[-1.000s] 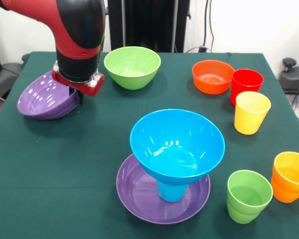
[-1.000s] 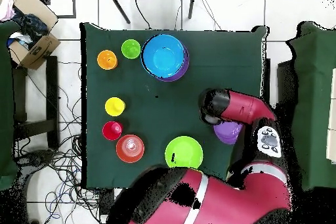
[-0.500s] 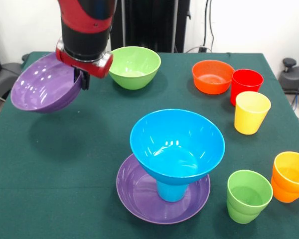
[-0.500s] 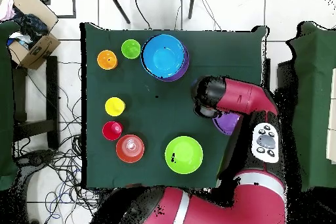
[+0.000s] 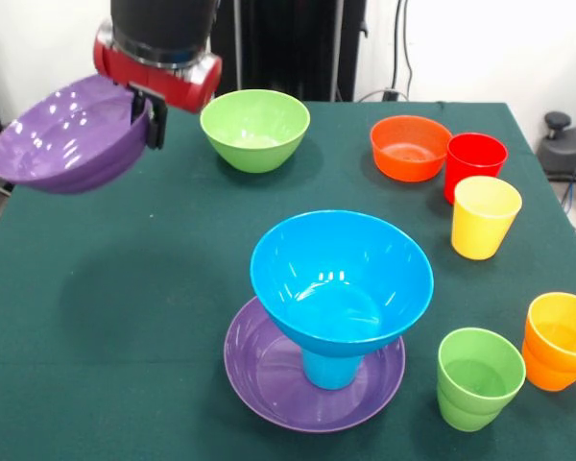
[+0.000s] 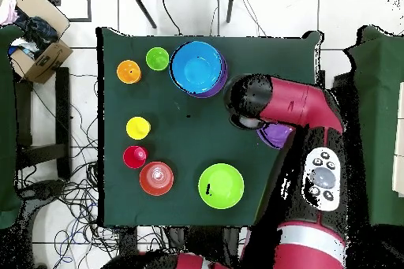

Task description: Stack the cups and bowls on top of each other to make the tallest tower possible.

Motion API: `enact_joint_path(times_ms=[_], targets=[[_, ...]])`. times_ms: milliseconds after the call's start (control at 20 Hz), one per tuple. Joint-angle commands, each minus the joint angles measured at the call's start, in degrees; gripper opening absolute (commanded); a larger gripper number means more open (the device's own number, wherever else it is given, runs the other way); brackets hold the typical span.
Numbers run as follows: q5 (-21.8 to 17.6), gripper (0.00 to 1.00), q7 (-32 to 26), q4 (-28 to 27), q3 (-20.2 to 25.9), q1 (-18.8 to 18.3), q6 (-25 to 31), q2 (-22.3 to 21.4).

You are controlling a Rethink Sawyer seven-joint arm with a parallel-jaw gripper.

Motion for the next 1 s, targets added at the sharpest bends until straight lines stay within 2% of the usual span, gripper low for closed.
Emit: enact_joint_path(times_ms=[50,450,550,700,850,1000], targets=[[-1.4,0.00,-4.6,-5.8,5.9,3.2,9.1,-3.8],[-1.0,0.00,-4.5,-12.4,6.7,6.6,19.2,-4.6],[-0.5,0.00,-4.0,-13.3,7.2,7.3,20.3,-4.5],[1.1,0.00,-3.9,-12.7,9.0,7.6,17.3,-4.7],[1.5,0.00,-2.7,-14.5,9.6,8.4,18.1,-3.4],[1.8,0.00,-2.3,-15.0,10.5,8.8,16.5,-2.1]])
